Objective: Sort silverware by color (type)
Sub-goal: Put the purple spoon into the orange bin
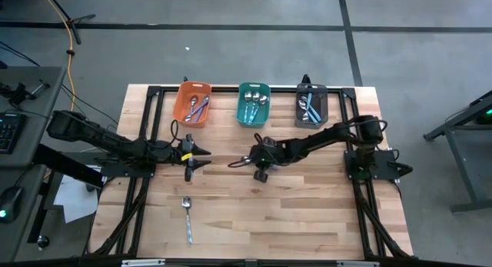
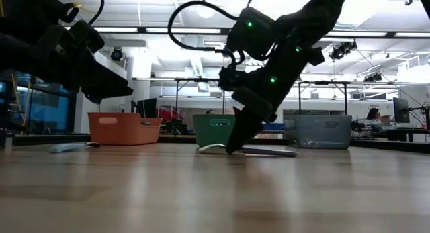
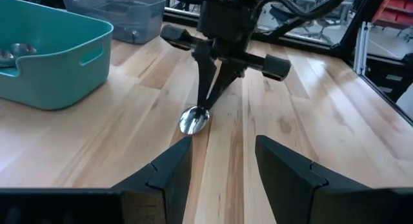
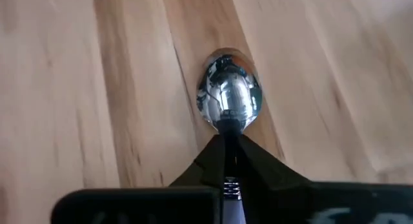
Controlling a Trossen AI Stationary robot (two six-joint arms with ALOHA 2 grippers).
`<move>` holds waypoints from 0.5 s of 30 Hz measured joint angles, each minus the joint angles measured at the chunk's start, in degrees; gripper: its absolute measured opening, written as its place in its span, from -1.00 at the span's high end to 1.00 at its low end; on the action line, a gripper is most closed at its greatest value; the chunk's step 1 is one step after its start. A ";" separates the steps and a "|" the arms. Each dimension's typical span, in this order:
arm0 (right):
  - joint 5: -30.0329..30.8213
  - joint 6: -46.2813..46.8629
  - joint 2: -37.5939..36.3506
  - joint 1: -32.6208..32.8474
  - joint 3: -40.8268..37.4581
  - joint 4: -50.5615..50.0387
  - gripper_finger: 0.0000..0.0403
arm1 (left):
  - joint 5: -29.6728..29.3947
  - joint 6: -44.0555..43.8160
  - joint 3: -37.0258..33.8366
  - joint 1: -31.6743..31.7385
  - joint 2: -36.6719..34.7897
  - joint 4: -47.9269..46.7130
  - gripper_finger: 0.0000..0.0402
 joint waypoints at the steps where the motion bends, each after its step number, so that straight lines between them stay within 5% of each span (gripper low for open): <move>1: -0.01 -0.28 0.01 0.08 -0.01 1.06 0.95 | 0.00 0.00 -0.02 0.00 0.10 0.35 0.19; 15: 3.02 -10.32 -1.23 2.56 -0.01 27.01 0.99 | 1.48 4.07 0.00 -0.04 0.42 5.53 0.19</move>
